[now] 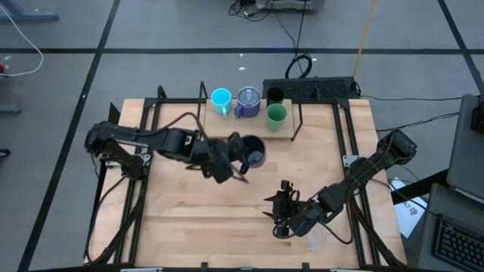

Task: Stack small to large cups/mugs on shelf
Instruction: Put the dark blue mug on the shelf

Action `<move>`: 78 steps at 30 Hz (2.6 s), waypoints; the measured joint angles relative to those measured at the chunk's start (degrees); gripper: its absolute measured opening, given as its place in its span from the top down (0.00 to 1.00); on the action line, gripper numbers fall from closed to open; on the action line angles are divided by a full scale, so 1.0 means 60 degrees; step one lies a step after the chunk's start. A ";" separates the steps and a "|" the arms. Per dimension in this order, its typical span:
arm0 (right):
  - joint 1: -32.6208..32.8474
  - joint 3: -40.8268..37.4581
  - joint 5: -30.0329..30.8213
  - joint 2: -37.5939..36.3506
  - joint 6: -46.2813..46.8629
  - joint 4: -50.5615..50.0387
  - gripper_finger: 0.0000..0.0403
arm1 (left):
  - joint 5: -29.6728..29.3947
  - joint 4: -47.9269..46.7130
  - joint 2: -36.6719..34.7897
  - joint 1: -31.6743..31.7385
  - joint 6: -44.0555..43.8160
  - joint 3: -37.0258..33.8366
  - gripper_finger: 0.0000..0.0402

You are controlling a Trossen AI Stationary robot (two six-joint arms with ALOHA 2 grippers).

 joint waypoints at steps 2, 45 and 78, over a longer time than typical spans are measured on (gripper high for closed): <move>0.0002 0.0000 -0.0001 0.0000 0.0000 0.0000 0.54 | 0.0451 0.0183 0.0000 0.0343 0.0263 0.0000 0.97; 0.0213 0.0007 0.1708 -0.0412 -0.0273 -0.0077 0.54 | 0.1625 0.0822 0.2304 0.3934 -0.1157 -0.0240 0.97; 0.0257 0.0000 0.1698 -0.0412 -0.0266 -0.0074 0.54 | 0.1613 0.0955 0.2988 0.4477 -0.0794 -0.0244 0.95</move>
